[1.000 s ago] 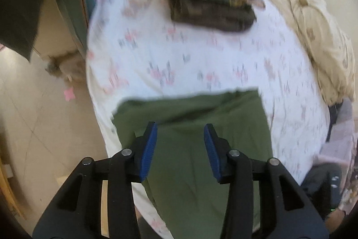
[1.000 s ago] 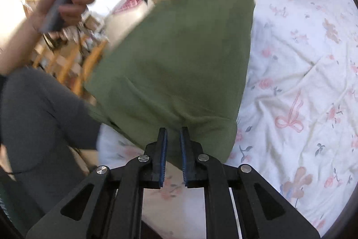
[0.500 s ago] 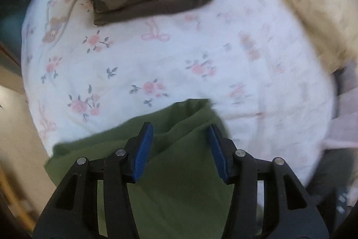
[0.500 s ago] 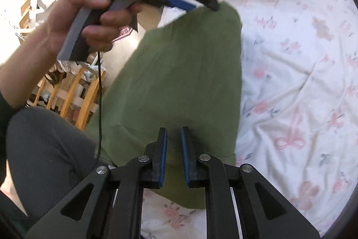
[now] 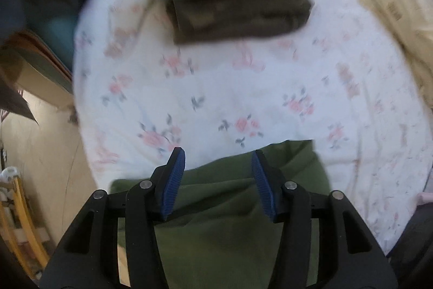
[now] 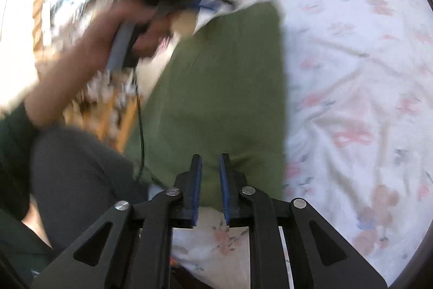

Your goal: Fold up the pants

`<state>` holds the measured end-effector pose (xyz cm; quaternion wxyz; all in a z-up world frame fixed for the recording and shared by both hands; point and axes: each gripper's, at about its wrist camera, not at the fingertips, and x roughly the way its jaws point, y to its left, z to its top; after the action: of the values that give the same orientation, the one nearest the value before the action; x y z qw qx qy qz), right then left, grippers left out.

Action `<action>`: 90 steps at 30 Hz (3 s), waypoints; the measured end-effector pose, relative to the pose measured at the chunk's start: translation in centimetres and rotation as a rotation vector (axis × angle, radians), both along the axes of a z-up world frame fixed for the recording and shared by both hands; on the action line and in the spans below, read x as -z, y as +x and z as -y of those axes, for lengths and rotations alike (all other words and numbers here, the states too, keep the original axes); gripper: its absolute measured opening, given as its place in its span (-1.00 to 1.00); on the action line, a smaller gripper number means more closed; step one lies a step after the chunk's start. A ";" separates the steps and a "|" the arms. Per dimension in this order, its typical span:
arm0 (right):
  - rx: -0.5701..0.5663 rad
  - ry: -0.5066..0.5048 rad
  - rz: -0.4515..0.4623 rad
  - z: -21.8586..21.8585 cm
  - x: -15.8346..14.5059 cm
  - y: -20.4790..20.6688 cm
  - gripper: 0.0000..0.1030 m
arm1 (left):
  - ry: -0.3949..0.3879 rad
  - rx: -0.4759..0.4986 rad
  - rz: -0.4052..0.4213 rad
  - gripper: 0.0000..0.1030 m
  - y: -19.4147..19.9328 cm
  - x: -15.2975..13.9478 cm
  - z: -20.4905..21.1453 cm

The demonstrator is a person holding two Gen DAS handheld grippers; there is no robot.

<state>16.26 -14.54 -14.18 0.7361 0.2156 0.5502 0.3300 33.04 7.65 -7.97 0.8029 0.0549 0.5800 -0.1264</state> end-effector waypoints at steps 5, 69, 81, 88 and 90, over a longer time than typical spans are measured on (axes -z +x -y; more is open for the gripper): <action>0.132 0.106 -0.179 4.6 2.7 4.0 0.89 | -0.039 -0.001 0.017 0.08 -2.3 -3.2 -1.2; 0.555 -0.078 -0.284 23.2 4.2 14.3 0.96 | -0.380 0.058 -0.196 0.74 5.9 5.6 6.5; 0.486 -0.041 -0.268 21.3 7.3 16.0 0.98 | -0.232 0.144 -0.239 0.78 7.2 9.0 11.7; 0.517 -0.071 -0.275 21.8 7.8 15.4 0.98 | -0.091 0.215 -0.128 0.84 7.7 7.3 13.8; 0.524 -0.063 -0.287 21.9 8.0 15.3 1.00 | -0.058 0.232 -0.135 0.98 8.2 8.0 14.0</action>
<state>31.52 -36.41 -22.19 0.7174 0.3716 0.5841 0.0776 41.20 -6.37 -15.93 0.7431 0.0895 0.6187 -0.2386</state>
